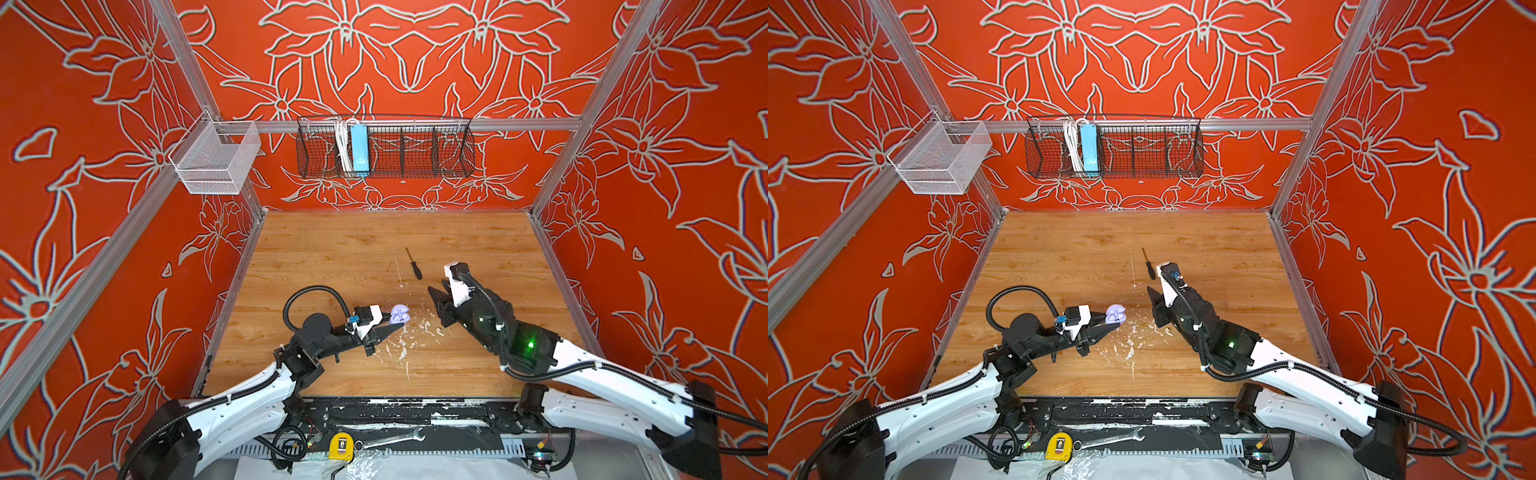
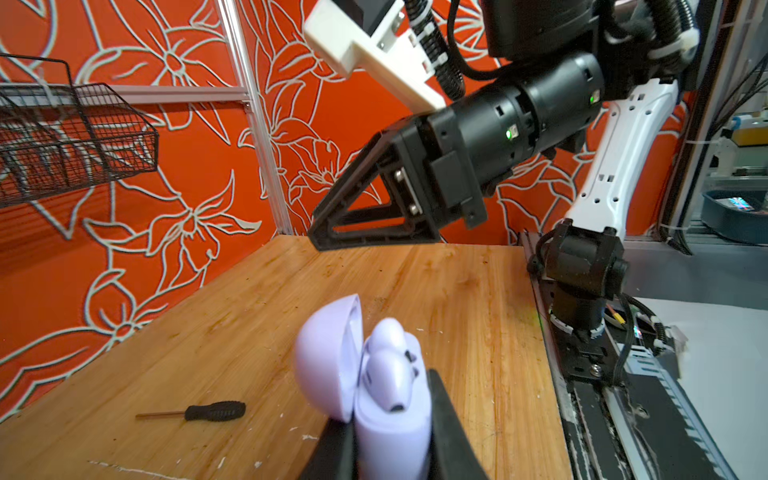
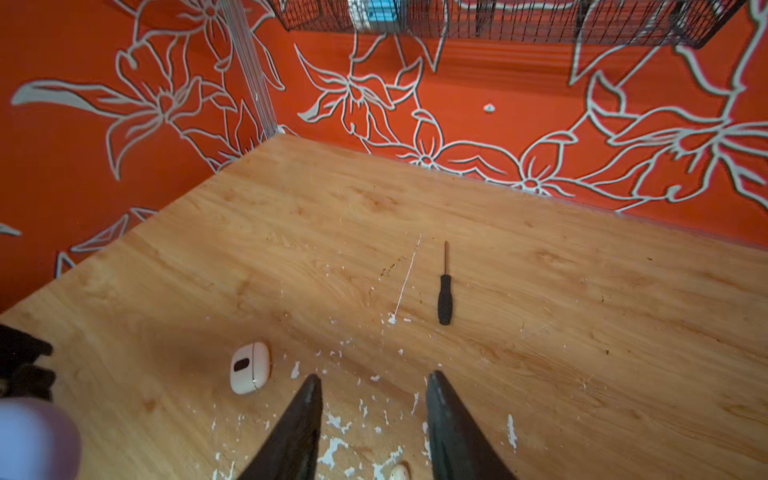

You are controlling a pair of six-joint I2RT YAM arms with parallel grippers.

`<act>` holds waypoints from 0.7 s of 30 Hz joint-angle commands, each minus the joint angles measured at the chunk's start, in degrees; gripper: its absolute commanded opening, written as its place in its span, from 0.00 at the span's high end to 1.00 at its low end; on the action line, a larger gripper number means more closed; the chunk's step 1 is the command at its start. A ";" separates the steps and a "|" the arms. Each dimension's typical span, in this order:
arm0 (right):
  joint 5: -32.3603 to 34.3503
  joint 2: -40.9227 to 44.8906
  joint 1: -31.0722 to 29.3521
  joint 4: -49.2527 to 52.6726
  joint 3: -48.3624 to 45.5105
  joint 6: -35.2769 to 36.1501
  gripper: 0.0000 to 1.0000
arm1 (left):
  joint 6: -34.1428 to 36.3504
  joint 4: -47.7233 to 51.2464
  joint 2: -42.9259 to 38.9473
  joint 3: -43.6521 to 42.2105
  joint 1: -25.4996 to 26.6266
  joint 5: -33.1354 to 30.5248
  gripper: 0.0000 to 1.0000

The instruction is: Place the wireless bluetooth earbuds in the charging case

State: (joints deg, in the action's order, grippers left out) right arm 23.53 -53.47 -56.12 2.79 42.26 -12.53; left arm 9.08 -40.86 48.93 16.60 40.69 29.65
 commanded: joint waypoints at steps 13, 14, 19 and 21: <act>-16.42 -0.14 1.41 -2.75 1.87 0.18 0.59 | 3.56 3.79 -5.28 1.68 2.11 5.16 1.00; -16.94 0.30 1.47 -3.20 1.46 0.23 0.59 | 3.81 3.94 -5.33 1.61 2.20 5.07 1.00; -20.47 0.97 1.71 -5.01 0.39 0.23 0.58 | 3.98 3.90 -4.62 2.20 2.46 6.26 1.00; -21.97 0.45 1.71 -5.10 0.57 -0.16 0.58 | 4.05 3.77 -3.90 2.40 2.77 6.86 1.00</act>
State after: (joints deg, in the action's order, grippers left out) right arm 5.15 -52.95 -54.70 -0.47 43.48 -12.34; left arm 12.03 -36.60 44.51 16.95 42.76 34.48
